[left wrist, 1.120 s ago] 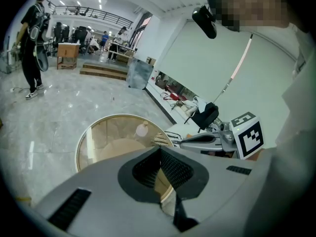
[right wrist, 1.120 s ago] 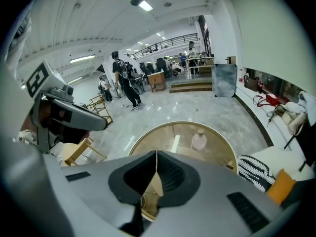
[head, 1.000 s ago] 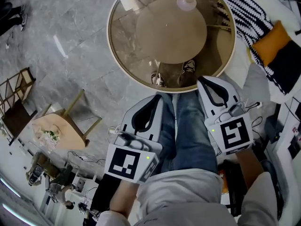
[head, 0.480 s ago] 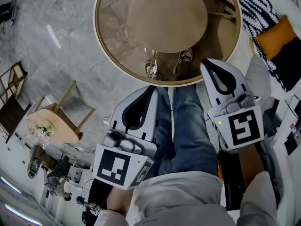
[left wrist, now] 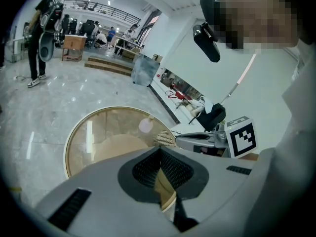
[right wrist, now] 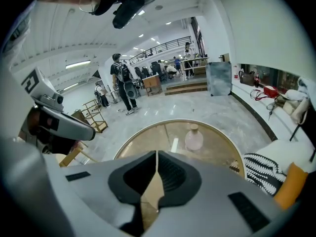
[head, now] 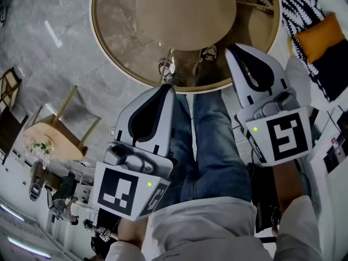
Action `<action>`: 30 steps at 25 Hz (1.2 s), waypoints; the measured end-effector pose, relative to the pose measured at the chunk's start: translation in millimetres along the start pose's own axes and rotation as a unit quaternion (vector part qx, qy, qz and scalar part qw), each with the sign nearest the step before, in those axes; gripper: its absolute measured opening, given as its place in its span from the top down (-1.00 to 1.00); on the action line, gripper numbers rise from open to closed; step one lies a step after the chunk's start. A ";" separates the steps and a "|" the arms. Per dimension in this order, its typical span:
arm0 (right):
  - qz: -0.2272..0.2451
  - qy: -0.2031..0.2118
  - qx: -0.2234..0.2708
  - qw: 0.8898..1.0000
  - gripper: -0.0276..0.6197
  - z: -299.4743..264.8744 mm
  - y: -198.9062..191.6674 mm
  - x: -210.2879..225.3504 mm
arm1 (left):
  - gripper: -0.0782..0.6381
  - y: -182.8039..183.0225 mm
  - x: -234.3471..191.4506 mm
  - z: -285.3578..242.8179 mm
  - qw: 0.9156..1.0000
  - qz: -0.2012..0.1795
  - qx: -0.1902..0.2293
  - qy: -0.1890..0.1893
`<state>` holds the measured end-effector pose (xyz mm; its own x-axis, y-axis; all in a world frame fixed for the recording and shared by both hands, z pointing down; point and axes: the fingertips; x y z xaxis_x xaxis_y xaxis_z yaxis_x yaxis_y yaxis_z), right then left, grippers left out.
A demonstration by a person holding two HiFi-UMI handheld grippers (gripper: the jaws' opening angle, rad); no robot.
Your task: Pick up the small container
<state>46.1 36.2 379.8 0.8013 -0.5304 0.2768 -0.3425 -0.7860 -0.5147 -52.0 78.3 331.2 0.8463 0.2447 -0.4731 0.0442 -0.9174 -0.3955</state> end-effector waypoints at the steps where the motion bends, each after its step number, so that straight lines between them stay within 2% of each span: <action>1: 0.005 0.001 0.008 1.000 0.86 -2.1 2.4 1.8 | 0.73 0.4 -0.5 -2.7 1.000 0.001 0.000 0.000; 17: 0.018 -0.014 0.060 0.998 0.83 -47.4 24.8 30.7 | 0.73 5.7 -6.6 -35.0 1.000 0.016 -0.008 0.000; 20: 0.020 -0.022 0.057 0.998 0.61 -56.0 30.1 36.2 | 0.73 8.8 -8.7 -36.5 1.000 0.017 -0.006 0.000; 24: 0.030 -0.045 0.063 0.996 0.55 -66.3 36.6 47.3 | 0.73 8.5 -11.9 -40.2 1.000 0.018 -0.008 -0.001; 30: 0.039 -0.075 0.070 0.994 0.33 -83.2 40.9 65.0 | 0.73 5.7 -17.4 -42.4 1.000 0.022 -0.014 0.002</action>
<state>43.4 -56.9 444.2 0.8424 -0.5270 0.1125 -0.3435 -0.6860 -0.6414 -43.9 55.5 370.5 0.8503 0.2019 -0.4861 0.0209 -0.9357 -0.3521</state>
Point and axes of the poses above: the fingertips, and each gripper's own axes: z backward along the fingers, x to its right, y out of its top, and after that the axes turned 11 degrees about -x, right-handed
